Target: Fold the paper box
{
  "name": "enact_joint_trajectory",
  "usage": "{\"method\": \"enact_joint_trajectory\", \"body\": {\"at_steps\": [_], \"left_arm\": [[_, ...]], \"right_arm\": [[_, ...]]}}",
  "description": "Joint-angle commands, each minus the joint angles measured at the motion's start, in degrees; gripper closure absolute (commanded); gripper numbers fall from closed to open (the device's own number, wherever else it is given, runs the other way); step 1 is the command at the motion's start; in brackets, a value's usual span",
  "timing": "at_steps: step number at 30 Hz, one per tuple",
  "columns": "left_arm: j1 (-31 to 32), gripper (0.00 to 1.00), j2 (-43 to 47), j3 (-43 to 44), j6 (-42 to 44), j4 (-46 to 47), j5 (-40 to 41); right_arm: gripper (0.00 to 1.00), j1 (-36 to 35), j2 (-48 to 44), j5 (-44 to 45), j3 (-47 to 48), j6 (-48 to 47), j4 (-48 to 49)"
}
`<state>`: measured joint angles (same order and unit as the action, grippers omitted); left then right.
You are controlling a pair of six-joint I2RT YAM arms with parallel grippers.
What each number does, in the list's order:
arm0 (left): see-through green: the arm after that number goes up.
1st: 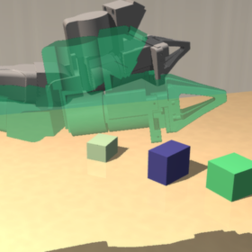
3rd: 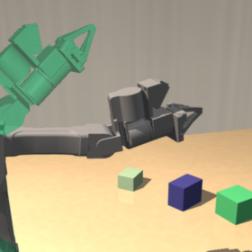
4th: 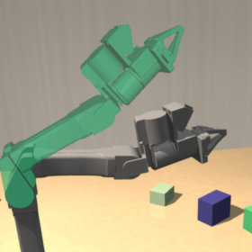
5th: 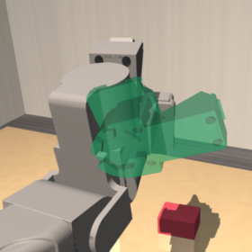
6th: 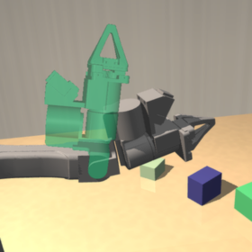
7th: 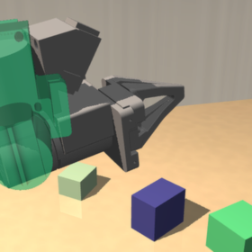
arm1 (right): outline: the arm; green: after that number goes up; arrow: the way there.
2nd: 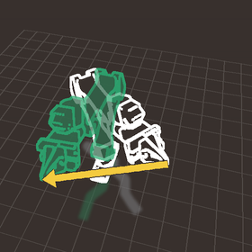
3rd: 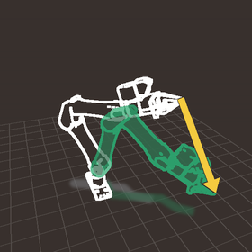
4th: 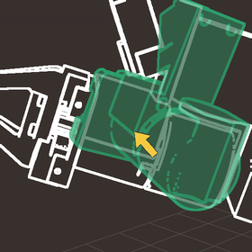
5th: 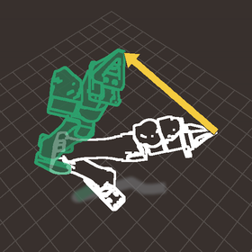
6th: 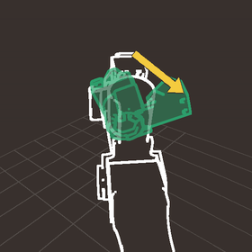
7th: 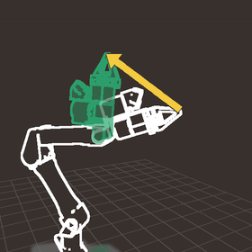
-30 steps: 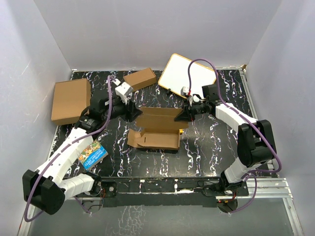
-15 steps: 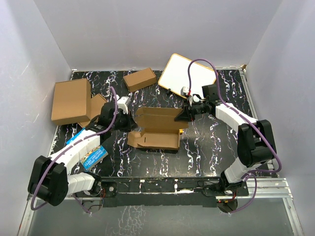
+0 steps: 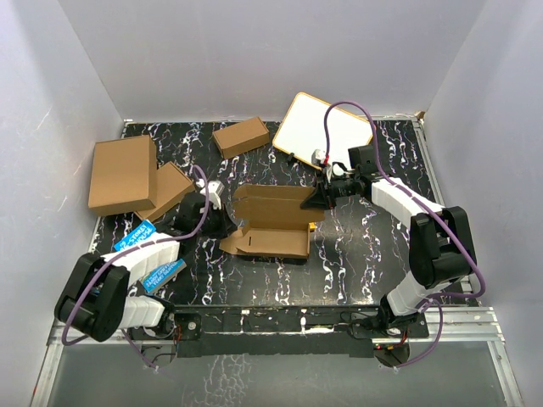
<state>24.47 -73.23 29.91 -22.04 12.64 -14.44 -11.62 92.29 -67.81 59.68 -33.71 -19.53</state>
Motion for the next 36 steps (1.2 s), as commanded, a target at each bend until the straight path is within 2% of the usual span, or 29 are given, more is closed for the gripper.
{"method": "enact_joint_trajectory", "body": {"at_steps": [1, 12, 25, 30, 36], "left_arm": [[1.19, 0.98, -0.86, -2.11, -2.2, 8.85, -0.3], [3.67, 0.98, -7.81, -4.64, -7.91, 25.24, -5.1], [5.63, 0.97, -11.77, -4.92, -11.76, 30.24, -4.14], [5.55, 0.94, -5.96, -3.84, -7.6, 22.05, -2.31], [5.38, 0.81, 6.93, -0.9, -3.21, 0.67, 3.88]], "right_arm": [[0.92, 0.12, -2.2, -2.41, 1.45, -0.86, 3.14], [0.92, 0.1, -2.07, -2.9, 1.12, -0.01, 3.99], [0.92, 0.22, -1.98, -3.14, 0.7, 1.02, 5.03], [0.92, 0.54, -2.32, -2.67, 0.64, 0.57, 4.79], [0.92, 1.12, -2.99, -3.0, 0.61, -0.14, 4.35]]}}
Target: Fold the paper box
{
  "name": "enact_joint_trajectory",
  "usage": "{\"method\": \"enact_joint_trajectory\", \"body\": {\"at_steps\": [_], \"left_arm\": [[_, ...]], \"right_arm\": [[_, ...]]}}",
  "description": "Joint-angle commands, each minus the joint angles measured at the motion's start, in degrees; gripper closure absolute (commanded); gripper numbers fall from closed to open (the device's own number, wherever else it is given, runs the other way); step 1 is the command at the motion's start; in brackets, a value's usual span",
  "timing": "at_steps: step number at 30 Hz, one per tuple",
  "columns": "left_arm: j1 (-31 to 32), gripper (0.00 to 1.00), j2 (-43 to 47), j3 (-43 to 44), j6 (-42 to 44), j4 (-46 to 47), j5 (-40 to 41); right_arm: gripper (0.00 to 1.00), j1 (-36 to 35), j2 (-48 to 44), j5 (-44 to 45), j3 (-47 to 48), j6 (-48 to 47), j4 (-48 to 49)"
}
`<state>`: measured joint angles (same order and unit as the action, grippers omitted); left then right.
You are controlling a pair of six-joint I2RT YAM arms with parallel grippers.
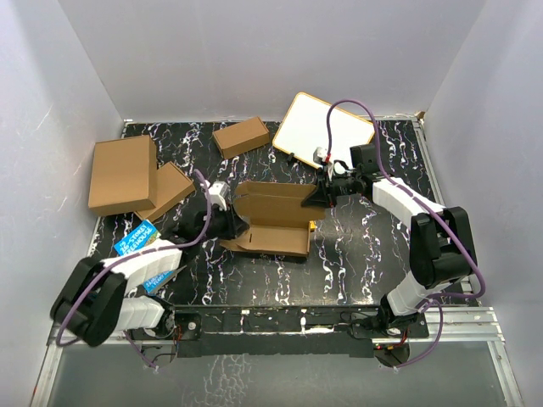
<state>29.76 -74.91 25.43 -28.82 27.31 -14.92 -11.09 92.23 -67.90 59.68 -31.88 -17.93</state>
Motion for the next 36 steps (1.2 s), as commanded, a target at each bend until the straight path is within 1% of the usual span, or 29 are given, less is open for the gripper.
{"method": "enact_joint_trajectory", "body": {"at_steps": [1, 4, 6, 9, 11, 18, 25, 28, 33, 36], "left_arm": [[0.09, 0.79, 10.3, 4.16, 3.47, -16.66, 4.94], [-0.04, 0.73, 14.93, 5.58, 2.96, -23.09, 6.15], [-0.06, 0.66, 17.6, 6.07, 0.59, -25.93, 7.83], [-0.21, 0.57, 20.58, 5.85, -4.04, -28.31, 8.86], [-0.17, 0.54, 22.29, 5.17, -6.44, -28.52, 7.85], [-0.15, 0.52, 24.8, 5.04, -11.83, -31.67, 4.42], [-0.22, 0.5, 26.19, 4.1, -15.74, -34.31, 3.37], [-0.2, 0.48, 27.18, 2.9, -17.87, -33.51, 3.57], [-0.14, 0.4, 29.5, 1.28, -21.26, -32.99, 4.44], [-0.22, 0.39, 30.45, 0.76, -22.43, -32.97, 4.54]], "right_arm": [[0.92, 0.62, -2.96, -3.01, 0.61, -2.07, 2.74], [0.92, 0.63, -2.74, -3.24, 0.68, -2.22, 2.54], [0.92, 0.63, -2.69, -3.22, 0.7, -2.44, 2.38], [0.92, 0.59, -2.67, -3.08, 0.7, -2.49, 2.31], [0.92, 0.64, -2.65, -3.04, 0.65, -2.53, 2.3], [0.92, 0.63, -2.34, -3.08, 0.61, -2.53, 2.29], [0.92, 0.63, -2.55, -2.86, 0.62, -2.62, 2.2], [0.92, 0.61, -2.57, -2.76, 0.61, -2.58, 2.2], [0.92, 0.63, -2.58, -2.69, 0.54, -2.7, 2.11], [0.92, 0.69, -2.58, -2.64, 0.58, -2.72, 2.11]]}}
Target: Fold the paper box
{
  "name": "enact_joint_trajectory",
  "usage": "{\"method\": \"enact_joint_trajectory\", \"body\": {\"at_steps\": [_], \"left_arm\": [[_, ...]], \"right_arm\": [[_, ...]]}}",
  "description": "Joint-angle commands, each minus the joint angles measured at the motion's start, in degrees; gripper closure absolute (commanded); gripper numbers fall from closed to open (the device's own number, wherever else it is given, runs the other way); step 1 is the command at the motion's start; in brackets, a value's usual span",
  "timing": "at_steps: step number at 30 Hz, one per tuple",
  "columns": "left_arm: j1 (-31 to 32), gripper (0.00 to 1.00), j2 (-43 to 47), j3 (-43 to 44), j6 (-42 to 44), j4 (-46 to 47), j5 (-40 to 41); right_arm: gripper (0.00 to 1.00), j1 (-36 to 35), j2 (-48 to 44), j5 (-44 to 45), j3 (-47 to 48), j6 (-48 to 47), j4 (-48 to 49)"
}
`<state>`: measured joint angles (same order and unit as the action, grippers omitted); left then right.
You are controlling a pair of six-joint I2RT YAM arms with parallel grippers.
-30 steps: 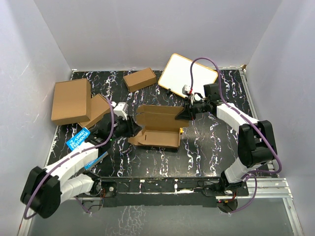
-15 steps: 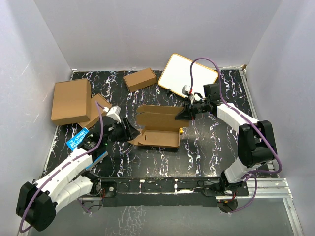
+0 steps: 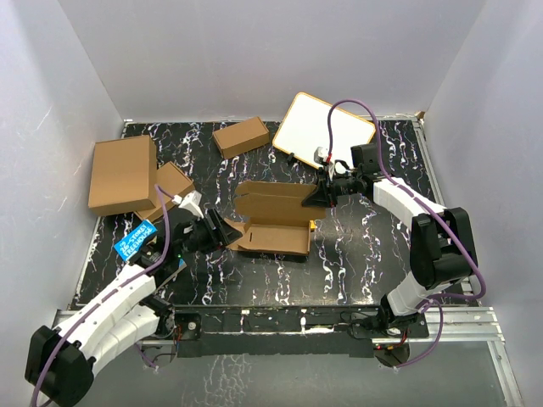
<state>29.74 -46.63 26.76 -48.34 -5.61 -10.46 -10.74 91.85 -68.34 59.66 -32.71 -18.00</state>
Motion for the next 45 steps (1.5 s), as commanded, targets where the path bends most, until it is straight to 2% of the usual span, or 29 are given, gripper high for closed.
{"method": "enact_joint_trajectory", "body": {"at_steps": [1, 8, 12, 19, 42, 45], "left_arm": [[-0.18, 0.39, 2.36, -0.64, -3.24, -0.17, 0.04], [-0.12, 0.41, 2.57, -2.06, -6.76, 0.77, -1.07], [-0.14, 0.45, 1.73, -2.69, -8.16, 1.57, -1.41], [-0.18, 0.48, -1.63, -2.06, -7.36, 0.84, -2.17], [-0.24, 0.52, -3.42, -3.21, -8.09, 3.45, -3.5], [-0.13, 0.57, -4.17, -3.22, -8.09, 3.91, -3.62]], "right_arm": [[0.92, 0.32, -2.19, -2.17, 0.55, -1.86, 2.18], [0.92, 0.25, -2.24, -2.09, 0.55, -1.97, 2.18], [0.92, 0.22, -2.21, -2.15, 0.55, -2.0, 2.18], [0.92, 0.34, -2.34, -1.89, 0.54, -2.13, 2.09], [0.92, 0.26, -2.04, -2.06, 0.46, -2.23, 2.09], [0.92, 0.24, -2.03, -2.04, 0.47, -2.22, 2.09]]}}
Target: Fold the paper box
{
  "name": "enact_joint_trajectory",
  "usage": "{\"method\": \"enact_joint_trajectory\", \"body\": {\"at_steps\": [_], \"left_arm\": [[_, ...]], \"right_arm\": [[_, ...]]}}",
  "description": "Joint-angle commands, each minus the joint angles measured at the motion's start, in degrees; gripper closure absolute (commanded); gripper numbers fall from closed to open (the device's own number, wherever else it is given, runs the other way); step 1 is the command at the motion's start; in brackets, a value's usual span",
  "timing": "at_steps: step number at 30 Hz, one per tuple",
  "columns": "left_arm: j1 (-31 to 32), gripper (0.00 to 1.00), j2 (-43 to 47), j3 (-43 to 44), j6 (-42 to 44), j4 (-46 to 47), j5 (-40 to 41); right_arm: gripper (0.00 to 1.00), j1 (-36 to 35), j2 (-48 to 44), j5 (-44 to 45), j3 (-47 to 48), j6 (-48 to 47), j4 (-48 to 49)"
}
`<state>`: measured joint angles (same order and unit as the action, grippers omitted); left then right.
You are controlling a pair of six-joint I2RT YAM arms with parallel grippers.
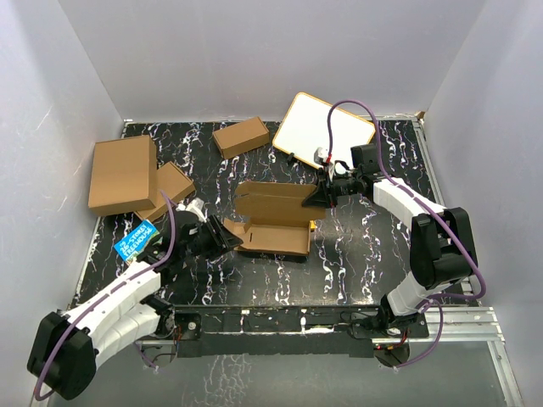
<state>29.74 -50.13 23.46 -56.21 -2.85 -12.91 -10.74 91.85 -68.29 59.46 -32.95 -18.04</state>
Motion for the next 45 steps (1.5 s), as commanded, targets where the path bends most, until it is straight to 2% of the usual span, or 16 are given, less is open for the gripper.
{"method": "enact_joint_trajectory", "body": {"at_steps": [1, 9, 15, 24, 36, 39, 41, 45], "left_arm": [[-0.14, 0.6, -1.0, 0.16, -0.2, 1.11, -1.03], [-0.18, 0.84, -4.76, 2.23, 3.55, -1.18, 0.4], [-0.18, 0.94, -8.13, 4.17, 7.59, -4.73, 2.77], [-0.18, 0.96, -18.22, 3.95, 9.89, 9.27, 3.05], [0.67, 0.95, -29.66, 1.61, 9.7, 35.21, -7.85], [0.8, 0.95, -30.15, 2.46, 11.18, 34.23, -10.0], [0.84, 0.95, -28.62, 3.36, 13.61, 29.13, -9.11], [0.71, 0.9, -19.5, 4.65, 19.5, 14.98, 0.21]], "right_arm": [[0.92, 0.28, -1.93, -2.08, 0.66, -2.04, 2.15], [0.92, 0.24, -2.05, -2.13, 0.67, -2.12, 2.05], [0.92, 0.24, -2.21, -2.24, 0.7, -2.18, 1.96], [0.92, 0.27, -2.12, -2.48, 0.74, -2.18, 1.82], [0.92, 0.26, -1.59, -2.79, 0.74, -2.25, 1.66], [0.92, 0.23, -1.66, -2.71, 0.74, -2.22, 1.61], [0.92, 0.29, -1.65, -2.54, 0.74, -2.28, 1.61], [0.92, 0.34, -1.65, -2.09, 0.83, -2.32, 1.61]]}}
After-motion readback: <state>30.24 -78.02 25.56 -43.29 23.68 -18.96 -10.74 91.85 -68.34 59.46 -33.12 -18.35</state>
